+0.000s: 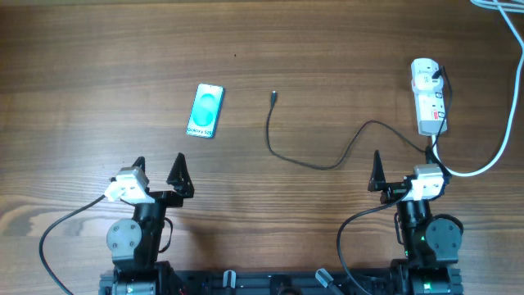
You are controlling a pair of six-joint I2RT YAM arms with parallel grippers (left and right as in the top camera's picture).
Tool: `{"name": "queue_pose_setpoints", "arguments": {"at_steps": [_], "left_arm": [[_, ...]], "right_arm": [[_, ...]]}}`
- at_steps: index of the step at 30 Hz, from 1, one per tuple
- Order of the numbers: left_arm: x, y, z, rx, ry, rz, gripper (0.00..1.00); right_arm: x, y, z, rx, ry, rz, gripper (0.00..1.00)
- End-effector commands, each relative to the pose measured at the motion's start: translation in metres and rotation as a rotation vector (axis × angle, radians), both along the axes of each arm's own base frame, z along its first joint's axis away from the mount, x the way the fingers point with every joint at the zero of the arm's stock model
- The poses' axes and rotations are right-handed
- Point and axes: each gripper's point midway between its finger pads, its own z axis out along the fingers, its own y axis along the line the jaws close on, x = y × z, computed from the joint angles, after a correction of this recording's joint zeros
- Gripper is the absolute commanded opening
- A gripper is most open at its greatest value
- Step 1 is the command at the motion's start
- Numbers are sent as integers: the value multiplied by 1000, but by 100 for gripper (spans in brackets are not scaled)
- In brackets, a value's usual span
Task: Plug charger to phone and switch on socket
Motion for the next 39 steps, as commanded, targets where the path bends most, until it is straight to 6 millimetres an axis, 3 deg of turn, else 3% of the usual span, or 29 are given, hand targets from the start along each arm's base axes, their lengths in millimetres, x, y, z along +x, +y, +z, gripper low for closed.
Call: {"name": "queue_pose_setpoints", "arguments": {"at_steps": [1, 18, 25, 27, 33, 39], "left_arm": [[0, 2, -4, 23, 15, 9, 100], [0, -4, -1, 20, 2, -27, 100], [-1, -13, 12, 20, -33, -82, 100], [-5, -24, 25, 96, -71, -150, 100], [-9, -30, 60, 118, -52, -185, 100], [0, -40, 129, 138, 48, -265, 100]], "right_arm": [[0, 3, 0, -12, -1, 17, 100], [0, 3, 0, -10, -1, 18, 100], [-7, 37, 19, 33, -65, 217, 100], [-9, 40, 25, 48, -58, 239, 100], [-27, 52, 78, 63, -65, 315, 100], [-37, 61, 124, 94, 127, 366, 100]]}}
